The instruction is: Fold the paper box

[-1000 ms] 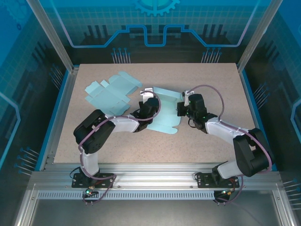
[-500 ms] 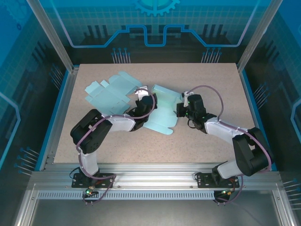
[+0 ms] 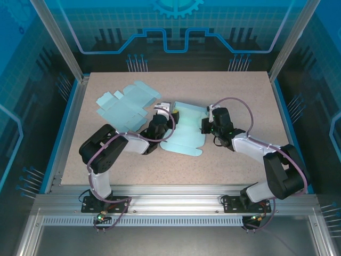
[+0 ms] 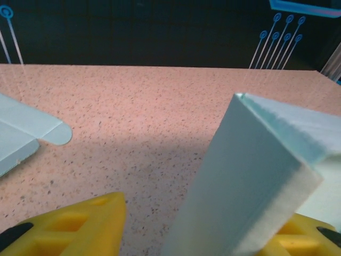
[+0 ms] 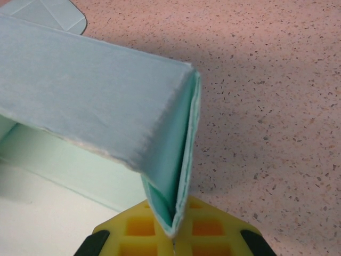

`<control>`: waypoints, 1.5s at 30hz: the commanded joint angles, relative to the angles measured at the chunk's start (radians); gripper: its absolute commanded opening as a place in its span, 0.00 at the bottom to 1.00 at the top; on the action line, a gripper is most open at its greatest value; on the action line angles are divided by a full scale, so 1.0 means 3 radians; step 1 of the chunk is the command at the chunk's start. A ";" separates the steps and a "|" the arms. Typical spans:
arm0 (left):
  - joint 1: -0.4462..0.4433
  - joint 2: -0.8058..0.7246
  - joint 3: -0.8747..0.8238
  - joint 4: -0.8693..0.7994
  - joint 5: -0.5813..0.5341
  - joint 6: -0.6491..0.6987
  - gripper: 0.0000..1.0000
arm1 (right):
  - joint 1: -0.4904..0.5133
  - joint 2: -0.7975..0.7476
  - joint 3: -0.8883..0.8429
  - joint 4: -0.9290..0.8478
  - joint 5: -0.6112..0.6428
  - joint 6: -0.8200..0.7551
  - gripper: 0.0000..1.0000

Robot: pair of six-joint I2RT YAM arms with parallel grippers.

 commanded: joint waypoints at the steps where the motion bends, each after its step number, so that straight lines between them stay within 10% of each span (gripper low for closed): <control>1: 0.0033 -0.0154 0.0070 0.0327 0.0077 0.0312 0.54 | -0.0012 0.0003 0.0006 -0.0103 0.0030 0.0017 0.00; 6: 0.0022 -0.0174 0.0225 0.0201 0.0058 0.0509 0.51 | -0.0013 -0.0001 -0.0003 -0.0095 0.0042 0.0013 0.00; 11: 0.0017 -0.0208 0.0231 0.0088 -0.0141 0.0559 0.23 | -0.0011 -0.0006 -0.0002 -0.0096 0.0043 0.0007 0.00; 20: -0.0118 -0.0153 0.0402 -0.0084 -0.1660 0.0599 0.18 | -0.0013 -0.0054 -0.0056 -0.0030 0.0048 0.0021 0.00; 25: -0.0176 -0.0131 0.0546 -0.0209 -0.1555 0.0465 0.17 | -0.0011 -0.0014 -0.0032 -0.0037 0.0008 0.0022 0.00; 31: -0.0292 -0.0176 0.0426 -0.0138 -0.0883 0.0571 0.50 | -0.0013 0.0000 0.0004 -0.0111 0.0079 0.0035 0.00; 45: -0.0295 -0.0728 -0.0344 -0.0525 -0.0221 0.0305 0.76 | -0.0013 0.0007 0.0017 -0.0127 0.0098 0.0040 0.00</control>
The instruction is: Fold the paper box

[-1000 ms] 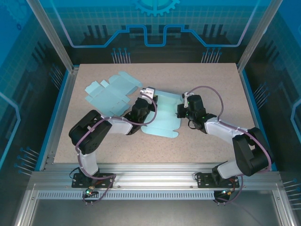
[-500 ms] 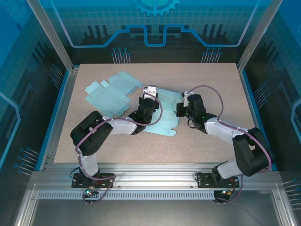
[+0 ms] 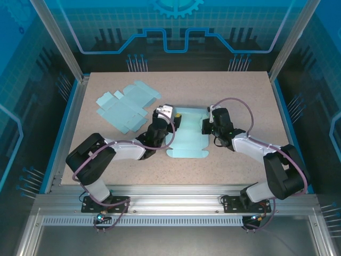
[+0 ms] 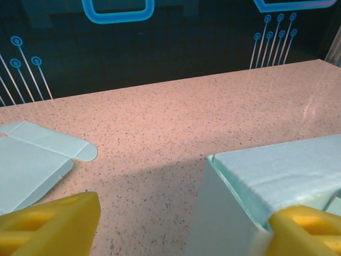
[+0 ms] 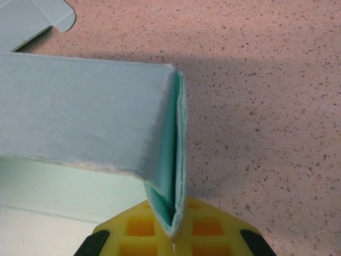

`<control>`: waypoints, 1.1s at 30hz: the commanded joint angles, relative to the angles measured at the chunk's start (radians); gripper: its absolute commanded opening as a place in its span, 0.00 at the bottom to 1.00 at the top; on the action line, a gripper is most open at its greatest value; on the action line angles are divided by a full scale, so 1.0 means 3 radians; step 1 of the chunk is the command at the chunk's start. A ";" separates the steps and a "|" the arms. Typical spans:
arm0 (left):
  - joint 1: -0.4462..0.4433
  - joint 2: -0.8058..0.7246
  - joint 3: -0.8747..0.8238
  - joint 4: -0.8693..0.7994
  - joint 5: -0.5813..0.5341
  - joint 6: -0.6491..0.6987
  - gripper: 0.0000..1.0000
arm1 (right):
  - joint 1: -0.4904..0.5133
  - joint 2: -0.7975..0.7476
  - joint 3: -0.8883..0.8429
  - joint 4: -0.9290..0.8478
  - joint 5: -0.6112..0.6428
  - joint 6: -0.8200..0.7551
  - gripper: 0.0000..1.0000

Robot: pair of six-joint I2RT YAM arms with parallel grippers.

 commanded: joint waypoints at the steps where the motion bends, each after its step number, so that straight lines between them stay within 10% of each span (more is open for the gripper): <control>1: -0.0011 -0.0116 -0.0131 -0.0139 0.0176 -0.0184 0.77 | -0.0013 0.0013 0.0016 -0.0034 0.0029 0.0006 0.00; 9: -0.0028 0.0012 0.0005 -0.0372 0.0136 -0.0247 0.73 | -0.0010 0.0044 0.0061 -0.0116 -0.0040 0.0003 0.00; 16: -0.0059 0.0053 0.0290 -0.0791 -0.0058 -0.0443 0.26 | -0.0003 0.0115 0.0217 -0.0364 -0.0150 -0.0053 0.00; 33: -0.0327 -0.0313 0.0434 -0.1704 0.0091 -0.1129 0.03 | 0.0264 -0.0056 0.0650 -0.1335 -0.0031 0.0216 0.13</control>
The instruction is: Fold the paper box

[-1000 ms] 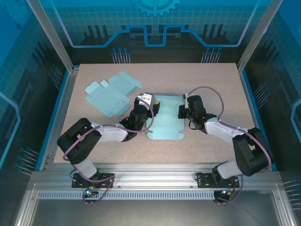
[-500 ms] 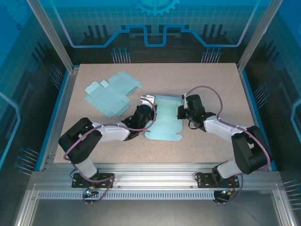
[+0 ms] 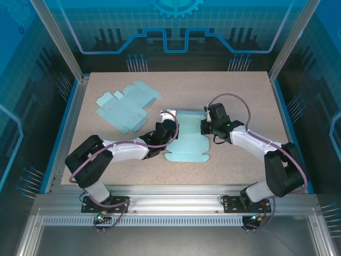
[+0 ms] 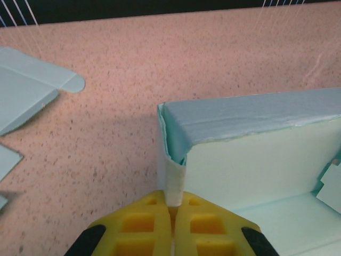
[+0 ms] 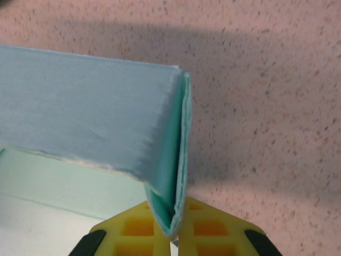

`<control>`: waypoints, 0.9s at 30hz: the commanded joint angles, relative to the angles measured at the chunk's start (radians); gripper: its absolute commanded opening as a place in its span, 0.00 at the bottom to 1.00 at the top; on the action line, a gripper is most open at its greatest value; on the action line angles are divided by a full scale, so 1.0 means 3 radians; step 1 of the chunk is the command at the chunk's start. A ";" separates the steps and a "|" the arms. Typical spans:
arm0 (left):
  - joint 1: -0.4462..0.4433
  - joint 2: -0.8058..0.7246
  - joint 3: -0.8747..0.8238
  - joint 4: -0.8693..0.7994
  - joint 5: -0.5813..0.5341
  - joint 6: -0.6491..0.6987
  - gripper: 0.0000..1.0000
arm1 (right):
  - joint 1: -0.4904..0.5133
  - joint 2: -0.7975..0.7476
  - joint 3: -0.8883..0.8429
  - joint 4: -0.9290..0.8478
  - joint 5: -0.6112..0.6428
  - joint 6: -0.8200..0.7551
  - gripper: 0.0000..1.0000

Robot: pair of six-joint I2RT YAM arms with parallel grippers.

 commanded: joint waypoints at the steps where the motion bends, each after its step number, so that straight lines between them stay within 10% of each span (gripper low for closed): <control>1: -0.0071 -0.0292 0.0040 -0.0351 0.0268 -0.0388 0.02 | 0.0182 -0.0179 0.0109 -0.0298 0.0103 0.0173 0.16; 27: -0.0063 -0.0539 0.0242 -0.1770 0.0600 -0.0765 0.00 | 0.0653 -0.0095 0.0151 -0.1423 0.1063 0.0850 0.25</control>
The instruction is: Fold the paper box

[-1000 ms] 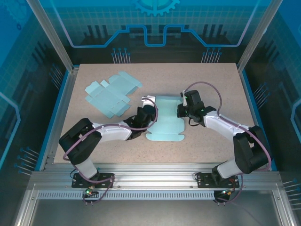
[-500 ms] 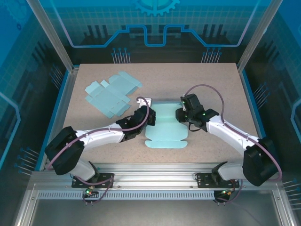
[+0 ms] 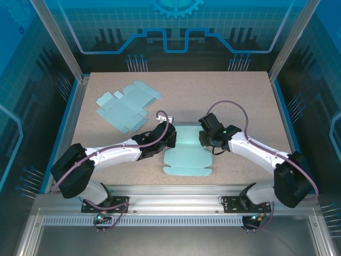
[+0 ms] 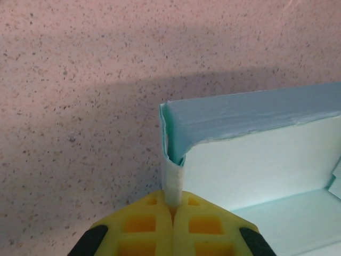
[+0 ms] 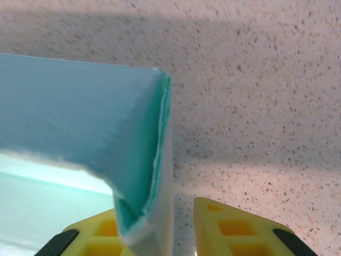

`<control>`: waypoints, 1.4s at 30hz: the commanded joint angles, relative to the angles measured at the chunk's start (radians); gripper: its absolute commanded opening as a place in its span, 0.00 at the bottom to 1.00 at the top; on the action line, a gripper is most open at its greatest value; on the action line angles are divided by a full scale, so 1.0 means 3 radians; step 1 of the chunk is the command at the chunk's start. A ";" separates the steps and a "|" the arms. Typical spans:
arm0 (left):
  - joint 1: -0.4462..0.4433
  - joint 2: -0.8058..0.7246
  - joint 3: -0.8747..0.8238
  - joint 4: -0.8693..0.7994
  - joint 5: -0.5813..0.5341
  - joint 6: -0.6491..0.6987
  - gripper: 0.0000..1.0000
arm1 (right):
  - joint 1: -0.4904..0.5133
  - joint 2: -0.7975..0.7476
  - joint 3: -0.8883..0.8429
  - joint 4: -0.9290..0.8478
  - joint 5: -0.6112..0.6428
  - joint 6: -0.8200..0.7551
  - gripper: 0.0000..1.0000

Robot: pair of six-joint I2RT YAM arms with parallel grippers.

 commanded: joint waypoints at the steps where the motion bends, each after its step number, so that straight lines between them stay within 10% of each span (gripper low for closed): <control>1: 0.0005 -0.0012 0.0174 -0.0403 -0.0134 -0.0018 0.00 | 0.0097 0.0234 0.0147 -0.0419 0.0462 0.0212 0.25; 18: 0.0321 0.0152 0.0199 -0.0383 0.0053 -0.0188 0.00 | 0.0467 0.1562 0.0949 -0.1393 0.1215 0.0632 0.15; 42: 0.0950 -0.1611 -0.0630 -0.0479 0.0309 -0.0308 0.86 | 0.0299 0.2330 0.1775 -0.1889 0.0832 -0.0065 0.14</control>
